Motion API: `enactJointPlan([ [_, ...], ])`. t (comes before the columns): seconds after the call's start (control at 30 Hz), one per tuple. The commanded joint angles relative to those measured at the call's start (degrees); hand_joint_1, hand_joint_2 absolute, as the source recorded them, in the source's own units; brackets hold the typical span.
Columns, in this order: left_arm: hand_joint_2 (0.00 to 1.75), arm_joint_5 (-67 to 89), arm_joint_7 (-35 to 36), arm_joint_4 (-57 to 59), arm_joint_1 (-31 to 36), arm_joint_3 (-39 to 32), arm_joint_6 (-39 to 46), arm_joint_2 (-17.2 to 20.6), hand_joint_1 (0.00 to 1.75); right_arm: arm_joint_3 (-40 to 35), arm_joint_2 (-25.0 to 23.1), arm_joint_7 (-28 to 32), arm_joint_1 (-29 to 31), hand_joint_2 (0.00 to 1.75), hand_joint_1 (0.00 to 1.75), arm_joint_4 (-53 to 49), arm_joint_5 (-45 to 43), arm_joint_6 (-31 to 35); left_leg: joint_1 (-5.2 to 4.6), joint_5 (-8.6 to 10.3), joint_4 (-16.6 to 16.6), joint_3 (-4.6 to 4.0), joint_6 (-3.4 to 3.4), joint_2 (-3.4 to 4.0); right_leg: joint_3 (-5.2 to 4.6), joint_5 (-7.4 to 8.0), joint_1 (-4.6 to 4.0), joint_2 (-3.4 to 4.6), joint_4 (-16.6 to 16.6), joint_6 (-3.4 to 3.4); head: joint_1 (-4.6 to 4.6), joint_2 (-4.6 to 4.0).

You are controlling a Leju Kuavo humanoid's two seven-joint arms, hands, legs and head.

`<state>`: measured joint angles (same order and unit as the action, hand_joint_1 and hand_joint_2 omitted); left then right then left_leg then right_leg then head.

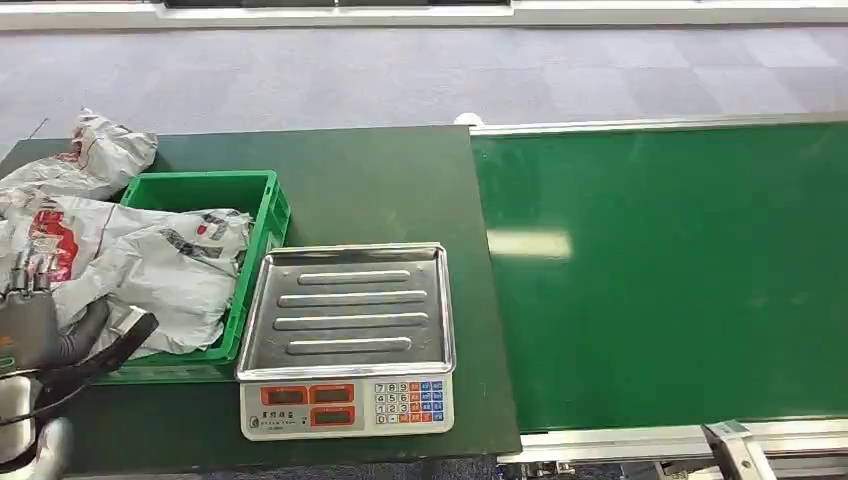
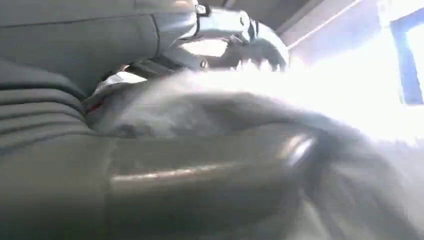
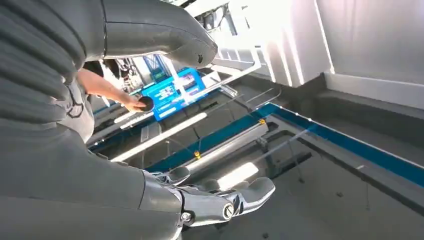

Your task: Moved the parcel from conveyor to table for the left to box.

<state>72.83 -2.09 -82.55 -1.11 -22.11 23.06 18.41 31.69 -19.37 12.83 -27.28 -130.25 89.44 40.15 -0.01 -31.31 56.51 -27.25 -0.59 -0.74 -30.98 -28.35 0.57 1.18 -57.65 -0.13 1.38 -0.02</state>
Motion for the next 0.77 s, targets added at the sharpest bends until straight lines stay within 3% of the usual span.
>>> enactJointPlan([
  [0.03, 0.0, -17.8, -6.6, -13.5, -2.1, -9.7, -1.0, -9.0, 0.0, -3.1, 1.0, -1.1, -0.9, 1.75, 0.0, 1.4, 0.2, -0.2, 0.04, 0.05, -0.1, -0.06, 0.0, 0.13, -0.05, 0.09, -0.04, -0.02, 0.1, 0.03, 0.0, 0.0],
  [0.23, 0.0, -34.0, -14.6, -26.7, -7.9, -8.0, 0.0, -13.8, 0.0, -3.4, 0.5, 0.5, -2.0, 1.75, 0.0, 1.3, -3.5, -0.2, 0.03, 0.03, -0.1, -0.03, 0.01, 0.11, -0.01, 0.08, -0.03, -0.02, 0.1, 0.03, 0.0, 0.0],
  [0.37, 0.0, -42.1, -20.4, -33.1, -12.5, -3.1, -0.5, -17.8, 0.0, -4.5, -0.6, 4.5, -3.4, 1.75, 0.0, 1.9, -11.9, -0.2, -0.01, 0.01, -0.1, 0.0, 0.04, 0.08, 0.02, 0.06, 0.02, -0.08, 0.1, 0.03, 0.0, 0.0],
  [0.43, 0.0, -42.9, -22.9, -34.8, -14.9, 0.0, 2.9, -20.4, 0.0, -6.0, -0.6, 5.9, -3.9, 1.75, 0.0, 1.8, -16.3, -0.2, 0.0, -0.02, -0.1, 0.05, 0.06, 0.09, 0.06, 0.05, 0.0, -0.07, 0.2, 0.04, 0.02, 0.0],
  [0.47, 0.0, -39.7, -25.7, -35.3, -16.4, 2.5, 8.8, -22.1, 0.0, -7.5, -0.6, 8.2, -4.7, 1.75, 0.0, 2.2, -22.1, -0.2, -0.01, 0.02, -0.1, 0.03, 0.06, 0.08, 0.05, 0.09, 0.0, -0.13, 0.2, 0.05, 0.0, 0.0],
  [0.57, 0.0, -40.1, -26.0, -35.5, -18.5, 8.5, 13.1, -21.2, 0.0, -10.5, -0.1, 11.3, -5.6, 1.75, 0.0, 2.5, -27.5, -0.3, -0.05, -0.02, -0.1, 0.09, 0.06, 0.05, 0.08, 0.04, 0.04, -0.1, 0.2, 0.05, -0.02, 0.0],
  [0.67, 0.0, -50.9, -36.4, -36.9, -19.6, 14.0, 16.9, -22.5, 0.0, -16.0, 1.4, 15.9, -4.4, 1.75, 0.0, 4.2, -37.0, -0.2, -0.03, 0.03, -0.1, 0.01, 0.05, 0.02, 0.04, 0.1, 0.01, -0.16, 0.2, 0.05, 0.0, 0.0],
  [0.77, 0.0, -53.5, -37.9, -39.5, -19.0, 16.5, 16.9, -23.1, 0.0, -17.3, 0.8, 16.3, -2.1, 1.75, 0.0, 6.0, -37.5, -0.2, -0.02, -0.01, -0.1, 0.03, 0.05, 0.1, 0.04, 0.09, 0.01, -0.05, 0.2, 0.03, 0.0, 0.0],
])
